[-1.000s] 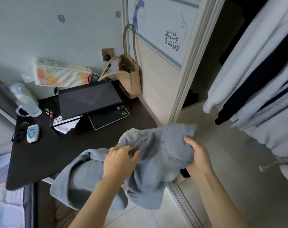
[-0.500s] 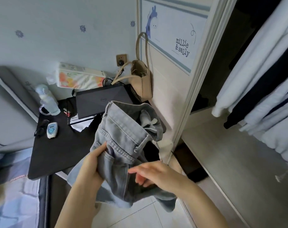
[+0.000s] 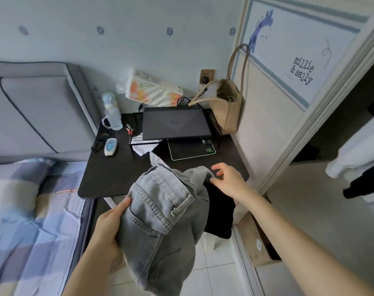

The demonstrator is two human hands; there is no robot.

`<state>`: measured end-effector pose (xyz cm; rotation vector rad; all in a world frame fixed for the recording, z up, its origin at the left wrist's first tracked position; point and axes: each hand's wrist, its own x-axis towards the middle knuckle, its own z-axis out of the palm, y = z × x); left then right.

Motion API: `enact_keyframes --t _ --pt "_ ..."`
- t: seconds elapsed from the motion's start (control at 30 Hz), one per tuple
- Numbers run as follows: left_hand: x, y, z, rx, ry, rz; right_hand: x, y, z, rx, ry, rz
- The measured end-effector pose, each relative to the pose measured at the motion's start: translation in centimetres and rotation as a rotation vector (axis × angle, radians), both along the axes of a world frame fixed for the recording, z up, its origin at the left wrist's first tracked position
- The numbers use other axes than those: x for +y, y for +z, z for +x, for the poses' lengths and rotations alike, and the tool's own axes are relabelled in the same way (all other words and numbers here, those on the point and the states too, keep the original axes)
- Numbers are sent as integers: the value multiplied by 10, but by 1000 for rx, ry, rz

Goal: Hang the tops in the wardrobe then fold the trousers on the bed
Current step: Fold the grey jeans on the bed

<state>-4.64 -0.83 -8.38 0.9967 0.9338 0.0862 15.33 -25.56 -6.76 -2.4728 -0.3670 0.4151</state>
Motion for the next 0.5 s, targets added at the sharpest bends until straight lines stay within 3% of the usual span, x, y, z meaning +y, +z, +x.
enact_keyframes --t 0.1,0.33,0.5 --pt "15 -20 -5 48 27 234 41 -10 29 138 112 -81" --pt "66 -44 -4 139 118 382 107 -39 69 313 199 -248" --pt "48 -42 -17 -148 -203 680 146 -65 76 365 248 -346"
